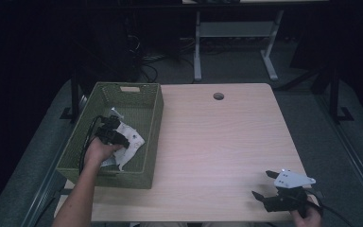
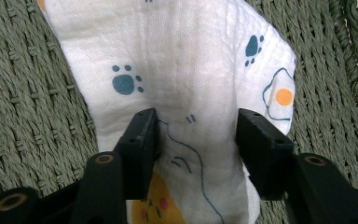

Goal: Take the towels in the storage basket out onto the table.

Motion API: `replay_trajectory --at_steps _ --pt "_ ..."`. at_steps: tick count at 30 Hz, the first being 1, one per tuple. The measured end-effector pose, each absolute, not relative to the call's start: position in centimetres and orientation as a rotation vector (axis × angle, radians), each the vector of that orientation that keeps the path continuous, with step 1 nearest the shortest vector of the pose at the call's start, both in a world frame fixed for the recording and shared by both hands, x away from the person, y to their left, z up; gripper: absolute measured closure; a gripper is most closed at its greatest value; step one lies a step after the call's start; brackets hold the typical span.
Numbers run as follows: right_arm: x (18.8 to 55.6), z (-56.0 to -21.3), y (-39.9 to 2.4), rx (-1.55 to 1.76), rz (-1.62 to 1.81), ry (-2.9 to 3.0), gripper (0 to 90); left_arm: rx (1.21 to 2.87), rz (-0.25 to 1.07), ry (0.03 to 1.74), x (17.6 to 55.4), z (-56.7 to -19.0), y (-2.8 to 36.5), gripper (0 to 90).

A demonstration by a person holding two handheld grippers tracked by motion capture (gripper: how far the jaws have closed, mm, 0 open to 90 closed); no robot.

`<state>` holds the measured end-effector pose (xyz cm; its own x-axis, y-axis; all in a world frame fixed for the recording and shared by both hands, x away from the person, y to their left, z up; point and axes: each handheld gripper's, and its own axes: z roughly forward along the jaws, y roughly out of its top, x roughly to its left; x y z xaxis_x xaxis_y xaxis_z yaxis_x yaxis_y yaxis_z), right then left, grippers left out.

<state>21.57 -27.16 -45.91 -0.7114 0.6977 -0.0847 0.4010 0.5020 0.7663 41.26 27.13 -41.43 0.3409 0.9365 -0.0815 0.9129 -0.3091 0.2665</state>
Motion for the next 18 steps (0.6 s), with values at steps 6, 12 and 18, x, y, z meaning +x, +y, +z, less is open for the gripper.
replay_trajectory --at_steps 6,12,18 --pt "21.58 -45.91 -27.14 0.913 1.064 2.365 14.0 2.348 0.113 1.680 41.22 -41.69 26.96 59.9" --pt "21.56 -45.94 -27.03 0.899 1.058 2.374 14.0 2.357 0.120 1.690 41.02 -41.62 26.94 70.7" --pt "21.58 -45.94 -27.05 0.890 1.065 2.378 14.0 2.328 0.139 1.672 40.83 -41.29 27.29 74.0"
